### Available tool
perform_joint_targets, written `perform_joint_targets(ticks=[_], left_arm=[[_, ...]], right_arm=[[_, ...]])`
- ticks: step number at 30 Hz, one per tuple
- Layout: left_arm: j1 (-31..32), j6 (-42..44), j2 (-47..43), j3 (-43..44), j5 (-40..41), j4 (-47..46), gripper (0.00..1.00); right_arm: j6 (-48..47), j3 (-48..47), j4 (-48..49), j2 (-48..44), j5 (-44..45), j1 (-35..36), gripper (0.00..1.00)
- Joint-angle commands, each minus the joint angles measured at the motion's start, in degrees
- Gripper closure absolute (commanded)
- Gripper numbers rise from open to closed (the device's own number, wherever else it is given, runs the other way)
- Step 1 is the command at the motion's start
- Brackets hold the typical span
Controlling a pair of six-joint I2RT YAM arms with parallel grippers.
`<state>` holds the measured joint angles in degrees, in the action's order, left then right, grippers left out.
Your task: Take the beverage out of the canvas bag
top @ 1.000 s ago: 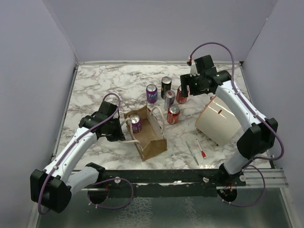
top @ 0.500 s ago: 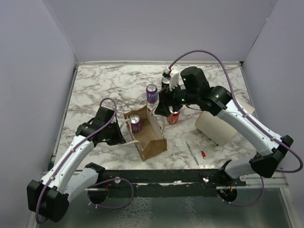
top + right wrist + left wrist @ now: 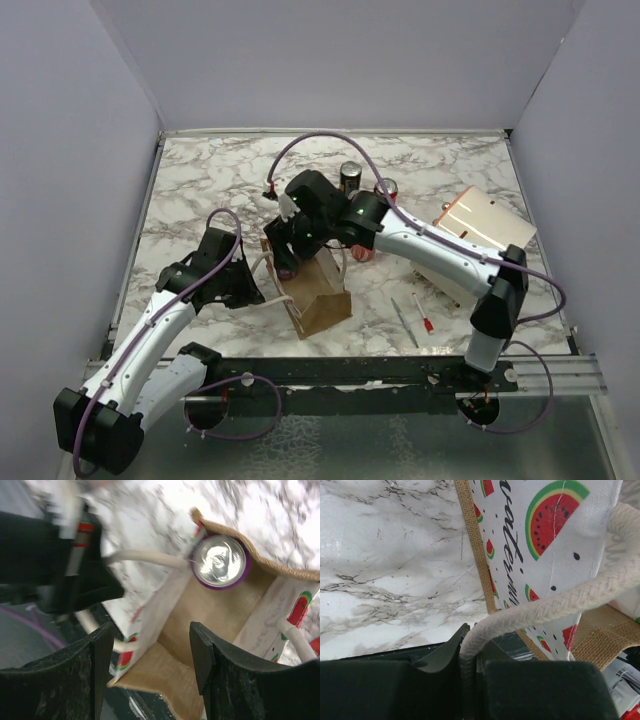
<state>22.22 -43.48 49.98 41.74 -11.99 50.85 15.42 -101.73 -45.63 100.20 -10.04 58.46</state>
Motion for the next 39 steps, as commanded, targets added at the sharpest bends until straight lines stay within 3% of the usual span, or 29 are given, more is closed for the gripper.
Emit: perform_joint_targets(ticks=[1, 11, 19, 30, 39], left_arm=[[0.04, -0.98, -1.56, 0.45, -0.05, 1.84, 1.00], [0.02, -1.43, -2.09, 0.20, -0.32, 2.50, 1.00], [0.02, -3.58, -4.43, -1.29, -0.32, 2.64, 1.00], [0.02, -3.10, -2.80, -0.12, 0.30, 3.12, 1.00], [0.02, -2.93, -2.55, -0.08, 0.21, 3.73, 1.00]], right_arm=[[1.18, 1.29, -4.36, 3.96, 7.91, -0.01, 0.39], [0.18, 1.16, -2.44, 11.39, 12.63, -0.01, 0.37], [-2.19, 1.26, 2.22, 13.67, 13.35, -0.03, 0.23], [-4.07, -1.62, 6.18, 18.74, 14.54, -0.01, 0.15], [-5.49, -0.12, 10.26, 20.54, 16.19, -0.03, 0.15]])
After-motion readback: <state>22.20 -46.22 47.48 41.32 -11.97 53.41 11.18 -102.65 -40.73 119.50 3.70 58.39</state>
